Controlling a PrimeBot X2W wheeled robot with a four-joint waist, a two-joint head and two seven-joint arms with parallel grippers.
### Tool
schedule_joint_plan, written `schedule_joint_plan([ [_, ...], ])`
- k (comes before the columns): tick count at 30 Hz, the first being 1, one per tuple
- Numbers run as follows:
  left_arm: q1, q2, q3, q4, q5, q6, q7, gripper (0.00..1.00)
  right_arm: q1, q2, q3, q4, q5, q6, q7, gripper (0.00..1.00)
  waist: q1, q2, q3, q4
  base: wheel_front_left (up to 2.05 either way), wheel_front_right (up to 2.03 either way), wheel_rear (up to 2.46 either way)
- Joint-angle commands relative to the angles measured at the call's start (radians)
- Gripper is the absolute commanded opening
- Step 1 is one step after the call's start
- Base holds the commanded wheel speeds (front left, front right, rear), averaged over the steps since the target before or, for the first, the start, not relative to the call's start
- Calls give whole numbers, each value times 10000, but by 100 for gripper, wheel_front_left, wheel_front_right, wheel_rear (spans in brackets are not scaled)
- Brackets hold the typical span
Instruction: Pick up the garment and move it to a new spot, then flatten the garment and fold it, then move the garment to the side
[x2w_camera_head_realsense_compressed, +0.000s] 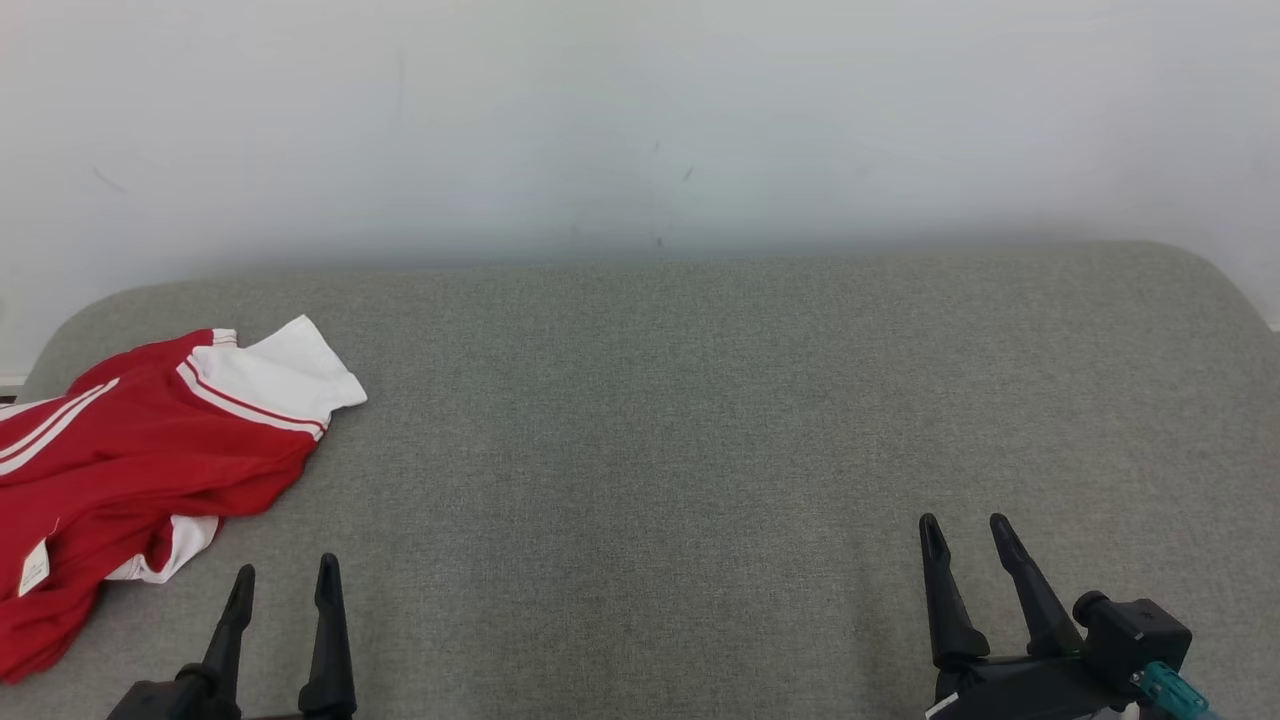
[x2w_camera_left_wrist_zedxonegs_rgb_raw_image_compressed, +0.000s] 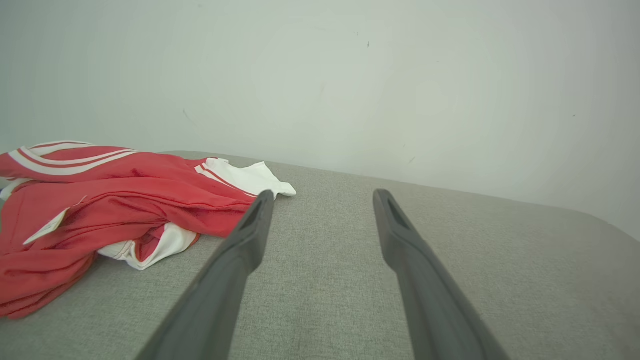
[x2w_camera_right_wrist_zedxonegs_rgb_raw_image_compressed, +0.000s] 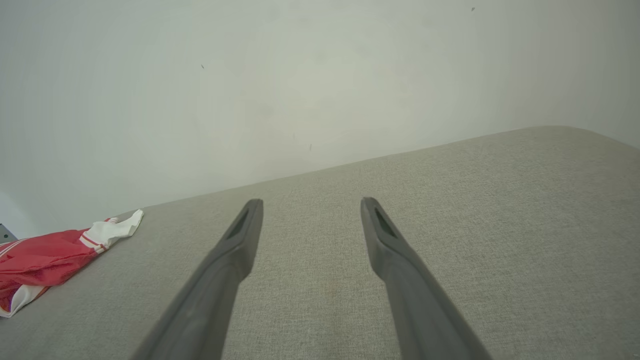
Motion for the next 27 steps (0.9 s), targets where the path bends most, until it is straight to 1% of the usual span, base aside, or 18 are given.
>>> schedule_joint_plan([
  [1, 110, 71, -15, -112, 318, 34, -98, 100, 20, -32, -31, -45, -302, -15, -103, 100, 0, 0, -7, -4, 0, 0, 0],
  [14, 270, 121, 2, -156, 1175, -51, -375, 100, 149, -32, -255, -55, -1145, -17, -380, 100, 0, 0, -87, -49, 0, 0, 0],
  [24, 437, 167, 95, -77, 1305, -218, -534, 100, 265, -34, -288, -291, -1603, -19, -327, 100, 0, 0, -149, -106, 0, 0, 0],
  [27, 445, 201, 110, -234, 1403, -218, -429, 100, 344, -34, -287, -443, -1743, -19, -249, 100, 0, 0, -163, -108, 0, 0, 0],
])
